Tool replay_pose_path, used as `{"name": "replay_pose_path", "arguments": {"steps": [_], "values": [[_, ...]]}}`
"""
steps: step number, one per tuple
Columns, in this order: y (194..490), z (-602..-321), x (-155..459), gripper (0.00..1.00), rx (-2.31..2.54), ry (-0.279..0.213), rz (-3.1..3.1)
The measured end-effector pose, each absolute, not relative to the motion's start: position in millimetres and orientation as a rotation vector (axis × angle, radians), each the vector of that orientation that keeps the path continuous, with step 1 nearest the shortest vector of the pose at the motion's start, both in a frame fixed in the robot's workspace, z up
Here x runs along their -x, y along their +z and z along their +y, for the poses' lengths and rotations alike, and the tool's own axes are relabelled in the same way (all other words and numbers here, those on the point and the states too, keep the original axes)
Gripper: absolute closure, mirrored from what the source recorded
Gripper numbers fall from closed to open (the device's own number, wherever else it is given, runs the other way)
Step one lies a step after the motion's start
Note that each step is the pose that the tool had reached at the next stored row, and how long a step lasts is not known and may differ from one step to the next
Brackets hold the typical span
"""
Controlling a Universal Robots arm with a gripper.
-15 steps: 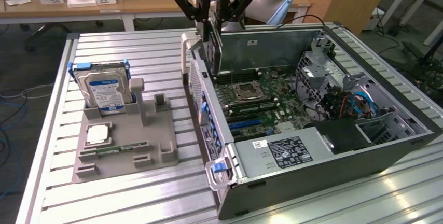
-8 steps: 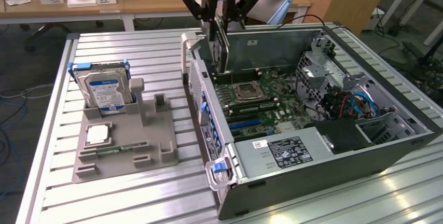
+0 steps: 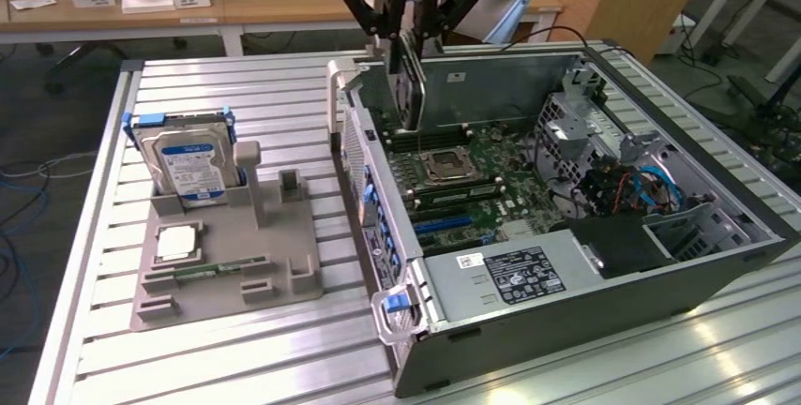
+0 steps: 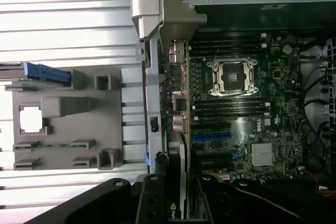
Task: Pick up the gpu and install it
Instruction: 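Pick up the gpu and move the gpu toward the slot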
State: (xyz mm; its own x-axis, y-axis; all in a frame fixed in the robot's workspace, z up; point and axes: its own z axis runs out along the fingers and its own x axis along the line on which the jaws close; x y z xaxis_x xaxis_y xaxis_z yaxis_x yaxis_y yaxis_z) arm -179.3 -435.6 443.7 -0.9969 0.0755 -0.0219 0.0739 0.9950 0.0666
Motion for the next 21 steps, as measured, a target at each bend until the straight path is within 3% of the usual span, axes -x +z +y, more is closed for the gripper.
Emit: {"name": "replay_pose_path", "arguments": {"steps": [21], "values": [[443.7, -435.6, 150.7, 0.73, -0.117, 0.108, 3.113]]}}
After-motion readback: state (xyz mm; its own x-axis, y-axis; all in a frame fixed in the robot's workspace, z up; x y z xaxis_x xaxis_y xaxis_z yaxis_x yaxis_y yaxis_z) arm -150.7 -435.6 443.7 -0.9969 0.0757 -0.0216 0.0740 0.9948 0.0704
